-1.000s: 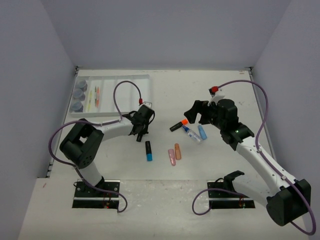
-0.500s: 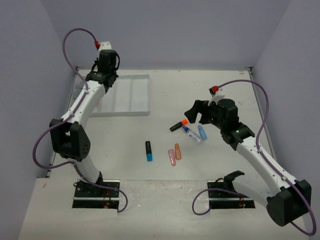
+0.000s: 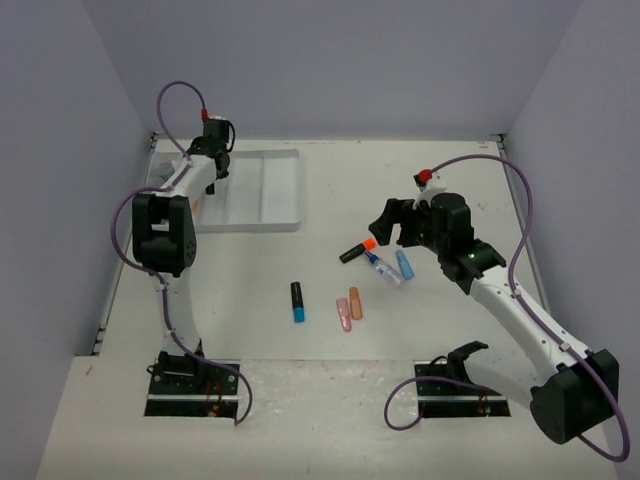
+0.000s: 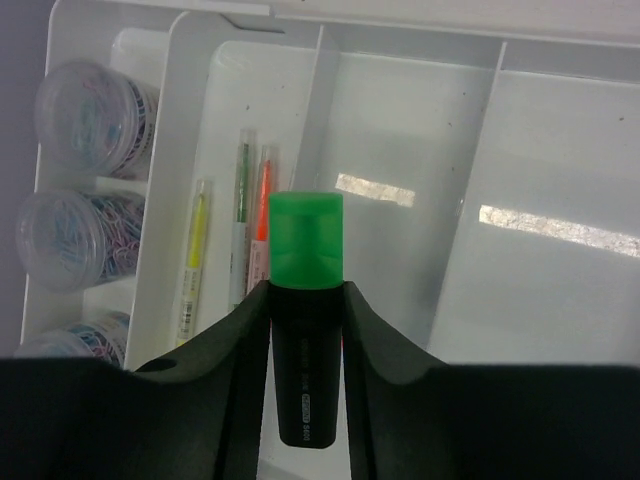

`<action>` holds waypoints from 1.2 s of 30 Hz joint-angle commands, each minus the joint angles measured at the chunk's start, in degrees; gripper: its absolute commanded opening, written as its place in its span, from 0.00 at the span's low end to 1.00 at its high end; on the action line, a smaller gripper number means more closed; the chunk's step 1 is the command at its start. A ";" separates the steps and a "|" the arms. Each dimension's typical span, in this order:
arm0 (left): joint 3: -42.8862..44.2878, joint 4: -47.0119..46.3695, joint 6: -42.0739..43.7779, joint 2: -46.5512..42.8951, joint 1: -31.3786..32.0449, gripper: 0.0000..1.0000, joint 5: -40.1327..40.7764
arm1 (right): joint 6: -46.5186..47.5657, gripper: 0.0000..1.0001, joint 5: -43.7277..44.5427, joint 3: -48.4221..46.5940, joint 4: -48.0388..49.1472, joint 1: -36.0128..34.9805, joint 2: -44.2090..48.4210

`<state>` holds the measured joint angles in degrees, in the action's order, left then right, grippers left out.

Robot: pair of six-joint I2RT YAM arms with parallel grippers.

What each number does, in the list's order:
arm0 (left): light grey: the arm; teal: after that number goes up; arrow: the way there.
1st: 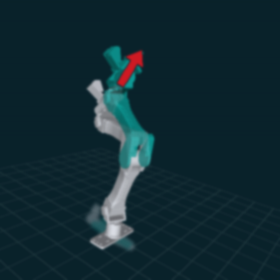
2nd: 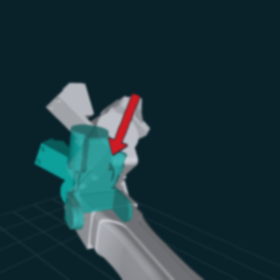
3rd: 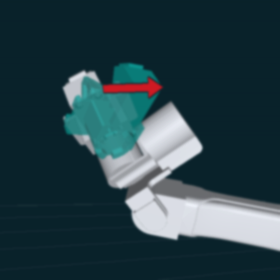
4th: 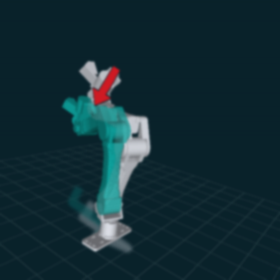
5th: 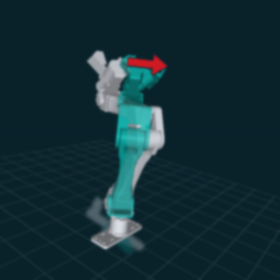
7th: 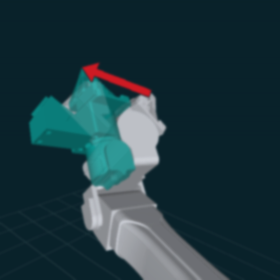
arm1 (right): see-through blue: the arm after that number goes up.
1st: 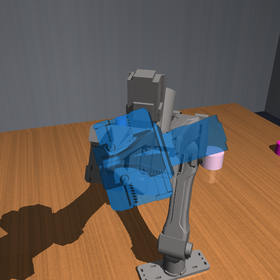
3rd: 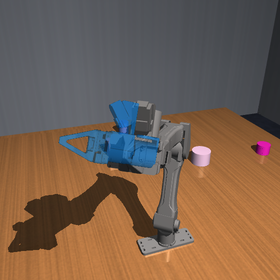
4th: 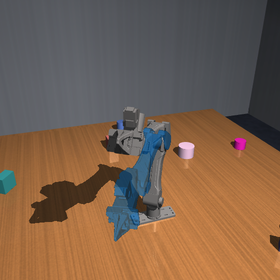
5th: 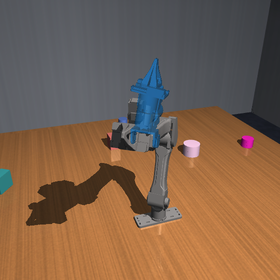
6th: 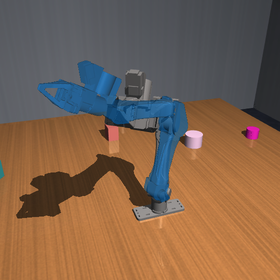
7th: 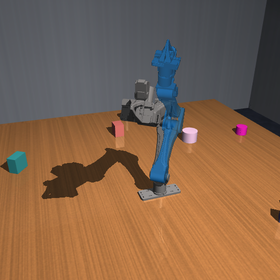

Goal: Sort the stationery into containers
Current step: Place the pen in the storage box, then pick up the pen from the center of the board.

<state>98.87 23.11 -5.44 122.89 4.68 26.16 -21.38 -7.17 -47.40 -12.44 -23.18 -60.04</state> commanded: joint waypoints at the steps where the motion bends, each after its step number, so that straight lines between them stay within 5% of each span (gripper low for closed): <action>1: 0.66 -3.27 1.48 -0.37 0.06 0.62 0.34 | 1.08 0.92 -1.84 -2.97 -0.83 0.24 -1.31; 9: 3.30 1.28 -2.25 -4.23 0.11 0.89 -1.64 | 1.21 0.92 -1.80 -2.96 -0.83 0.24 -1.26; 13: 2.80 9.05 -11.75 -14.88 2.31 0.99 -7.09 | 1.26 0.92 -1.01 -2.83 -0.87 0.24 -0.91; 16: -8.65 6.82 -15.38 -26.28 10.61 1.00 -5.30 | 1.17 0.92 0.57 -2.61 -0.83 0.24 -0.60; 18: -19.17 5.43 -18.69 -34.24 24.55 1.00 4.47 | 0.75 0.92 1.17 -2.44 -0.74 0.24 -0.43; 23: -38.32 5.34 -31.70 -44.14 38.93 1.00 10.33 | -0.69 0.92 5.01 -2.01 -0.54 0.24 0.17; 30: -45.98 9.49 -48.78 -43.80 55.07 1.00 15.41 | -1.11 0.93 6.99 -1.21 -0.09 0.24 2.04; 36: -47.51 7.00 -53.17 -37.51 59.47 0.92 14.26 | -1.16 0.93 6.95 -1.33 0.14 0.24 0.96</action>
<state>51.49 32.06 -50.88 81.75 63.08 36.58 -21.85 -1.97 -47.66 -13.34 -23.18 -59.11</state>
